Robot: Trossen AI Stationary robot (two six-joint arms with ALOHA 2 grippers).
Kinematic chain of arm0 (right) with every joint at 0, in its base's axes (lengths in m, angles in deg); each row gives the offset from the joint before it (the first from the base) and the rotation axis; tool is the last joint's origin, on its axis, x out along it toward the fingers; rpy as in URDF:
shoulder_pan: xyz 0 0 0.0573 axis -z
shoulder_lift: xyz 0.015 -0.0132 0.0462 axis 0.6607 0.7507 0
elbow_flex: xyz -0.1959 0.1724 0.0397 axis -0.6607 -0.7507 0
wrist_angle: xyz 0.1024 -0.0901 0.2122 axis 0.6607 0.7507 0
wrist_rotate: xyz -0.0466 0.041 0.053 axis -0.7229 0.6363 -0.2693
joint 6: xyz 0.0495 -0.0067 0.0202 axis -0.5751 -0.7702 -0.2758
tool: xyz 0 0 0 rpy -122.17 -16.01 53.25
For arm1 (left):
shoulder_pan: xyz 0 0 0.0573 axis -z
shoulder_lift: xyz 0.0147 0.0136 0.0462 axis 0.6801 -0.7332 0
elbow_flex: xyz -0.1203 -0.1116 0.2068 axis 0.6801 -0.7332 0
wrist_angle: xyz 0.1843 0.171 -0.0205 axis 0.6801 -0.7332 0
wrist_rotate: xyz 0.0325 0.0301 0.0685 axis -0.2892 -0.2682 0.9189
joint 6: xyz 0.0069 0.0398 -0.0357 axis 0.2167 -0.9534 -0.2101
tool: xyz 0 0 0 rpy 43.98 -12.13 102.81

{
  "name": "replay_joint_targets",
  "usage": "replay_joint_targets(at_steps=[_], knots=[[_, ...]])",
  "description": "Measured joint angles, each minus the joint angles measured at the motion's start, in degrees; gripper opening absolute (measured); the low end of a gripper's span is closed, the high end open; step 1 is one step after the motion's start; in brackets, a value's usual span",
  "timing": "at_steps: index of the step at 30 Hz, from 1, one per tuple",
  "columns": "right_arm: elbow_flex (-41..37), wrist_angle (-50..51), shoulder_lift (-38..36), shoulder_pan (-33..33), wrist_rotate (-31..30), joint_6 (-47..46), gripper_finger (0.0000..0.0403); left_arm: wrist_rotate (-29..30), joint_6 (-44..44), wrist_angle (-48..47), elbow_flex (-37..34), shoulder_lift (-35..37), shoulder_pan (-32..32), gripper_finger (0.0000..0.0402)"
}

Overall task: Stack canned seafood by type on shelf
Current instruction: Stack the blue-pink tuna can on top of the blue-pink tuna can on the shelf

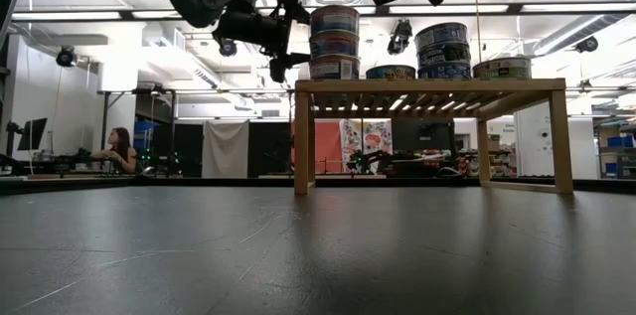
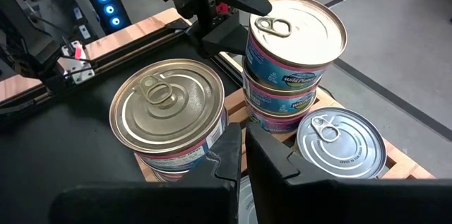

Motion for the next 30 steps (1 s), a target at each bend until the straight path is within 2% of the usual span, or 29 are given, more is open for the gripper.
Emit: replay_joint_targets(at_steps=[30], knots=[[0.0,0.64,0.0,0.0,0.0,-0.52,0.0013,-0.14,-0.45,0.07,0.0,0.0,0.0,0.0275]])
